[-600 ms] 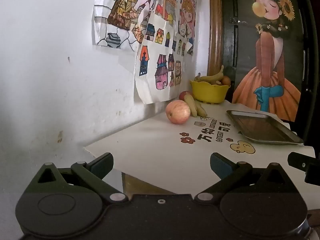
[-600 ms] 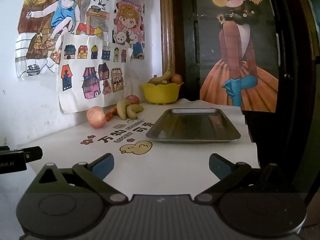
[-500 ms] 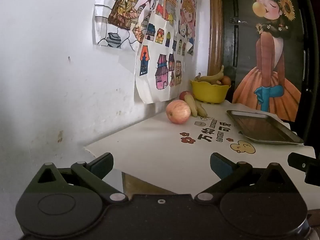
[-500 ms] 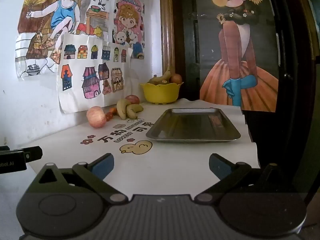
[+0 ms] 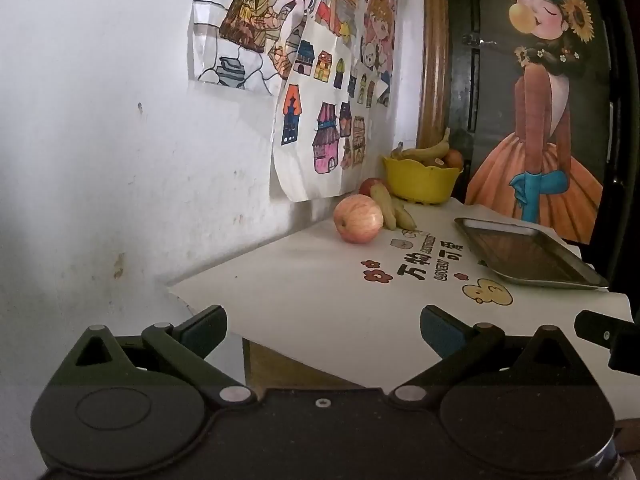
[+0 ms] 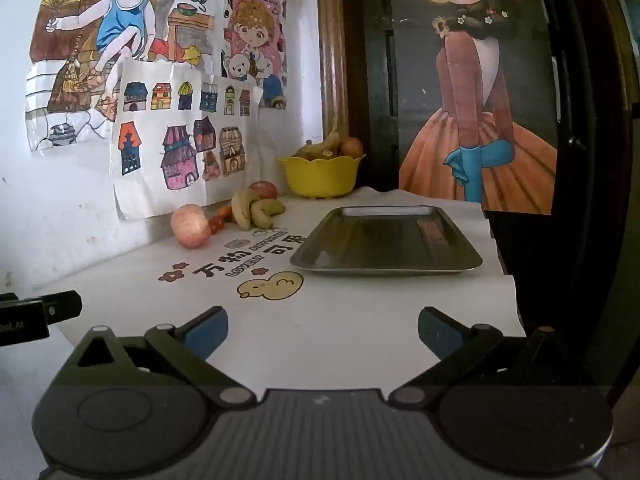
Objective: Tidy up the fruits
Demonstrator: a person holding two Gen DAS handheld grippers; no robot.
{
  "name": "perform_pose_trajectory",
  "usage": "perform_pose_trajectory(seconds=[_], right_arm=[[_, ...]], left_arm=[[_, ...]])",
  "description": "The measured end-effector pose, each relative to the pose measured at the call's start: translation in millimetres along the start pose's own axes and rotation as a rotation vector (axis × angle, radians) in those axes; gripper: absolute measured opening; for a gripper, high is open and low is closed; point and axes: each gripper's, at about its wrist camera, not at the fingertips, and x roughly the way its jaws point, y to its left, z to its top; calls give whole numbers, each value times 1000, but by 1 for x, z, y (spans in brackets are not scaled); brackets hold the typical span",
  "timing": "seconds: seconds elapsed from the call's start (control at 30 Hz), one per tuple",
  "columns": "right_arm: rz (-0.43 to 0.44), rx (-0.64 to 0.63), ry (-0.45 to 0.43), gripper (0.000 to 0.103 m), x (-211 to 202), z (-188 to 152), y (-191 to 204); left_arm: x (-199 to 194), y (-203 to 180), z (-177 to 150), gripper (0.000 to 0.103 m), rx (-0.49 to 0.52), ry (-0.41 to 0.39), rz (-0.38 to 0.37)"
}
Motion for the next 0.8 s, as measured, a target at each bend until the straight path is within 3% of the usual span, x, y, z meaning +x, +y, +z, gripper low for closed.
perform_pose_trajectory(seconds=[0.8], right_arm=[[15,-5,9,103,3,1,2]], left_arm=[[3,2,5,102,-22,2,17]])
